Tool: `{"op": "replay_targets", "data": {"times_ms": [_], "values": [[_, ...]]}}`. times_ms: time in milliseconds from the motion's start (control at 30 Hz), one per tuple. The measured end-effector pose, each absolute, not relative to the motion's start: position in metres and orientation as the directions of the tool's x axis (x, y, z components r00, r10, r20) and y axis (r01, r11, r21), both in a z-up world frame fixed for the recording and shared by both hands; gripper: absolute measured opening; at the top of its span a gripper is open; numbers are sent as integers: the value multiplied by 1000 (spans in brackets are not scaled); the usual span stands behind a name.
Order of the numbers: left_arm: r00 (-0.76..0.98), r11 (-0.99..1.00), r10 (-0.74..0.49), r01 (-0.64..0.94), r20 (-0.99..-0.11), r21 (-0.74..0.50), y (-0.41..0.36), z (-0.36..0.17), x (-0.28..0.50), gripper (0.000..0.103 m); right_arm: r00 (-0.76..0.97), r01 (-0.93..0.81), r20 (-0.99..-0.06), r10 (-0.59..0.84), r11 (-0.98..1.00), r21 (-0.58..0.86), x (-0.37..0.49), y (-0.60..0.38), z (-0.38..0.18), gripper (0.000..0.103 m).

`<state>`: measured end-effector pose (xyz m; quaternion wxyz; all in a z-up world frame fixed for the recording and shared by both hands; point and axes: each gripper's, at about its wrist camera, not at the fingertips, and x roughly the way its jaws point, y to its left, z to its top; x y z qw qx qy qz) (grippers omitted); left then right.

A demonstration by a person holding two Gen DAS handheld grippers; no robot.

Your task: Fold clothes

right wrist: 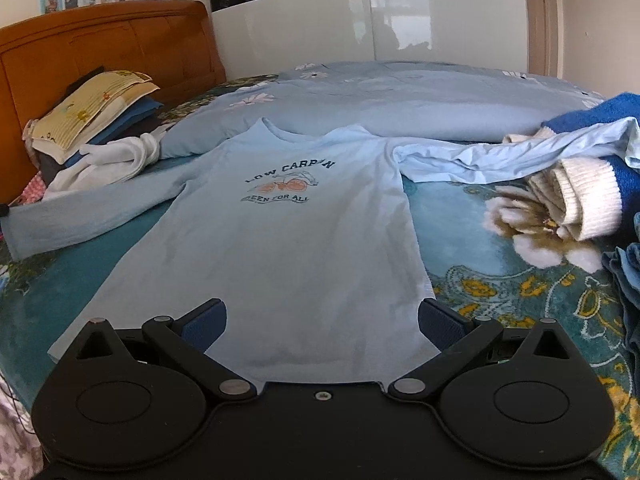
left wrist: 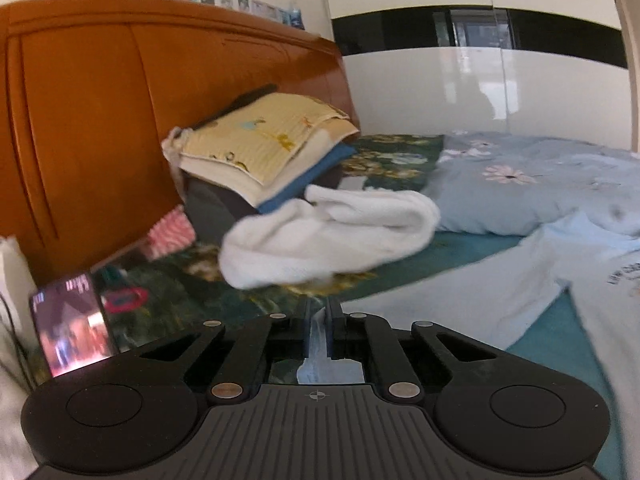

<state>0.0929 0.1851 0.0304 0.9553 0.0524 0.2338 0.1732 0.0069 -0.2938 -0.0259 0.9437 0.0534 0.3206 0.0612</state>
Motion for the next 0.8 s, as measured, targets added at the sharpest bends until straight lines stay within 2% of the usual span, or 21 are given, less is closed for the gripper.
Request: {"op": "replay_targets", "data": {"times_ms": [200, 500, 600, 800], "values": [[783, 898, 435, -344, -444, 273, 206, 24, 137, 6, 778, -85, -610, 147, 988, 130, 12, -290, -28, 102], [640, 834, 549, -370, -538, 410, 235, -17, 182, 7, 770, -77, -624, 134, 990, 118, 17, -292, -30, 102], [600, 845, 534, -395, -595, 360, 249, -30, 183, 7, 765, -73, -631, 131, 990, 118, 19, -293, -32, 102], [599, 853, 518, -410, -611, 322, 258, -35, 172, 7, 763, -74, -633, 130, 991, 114, 21, -293, -31, 102]]}}
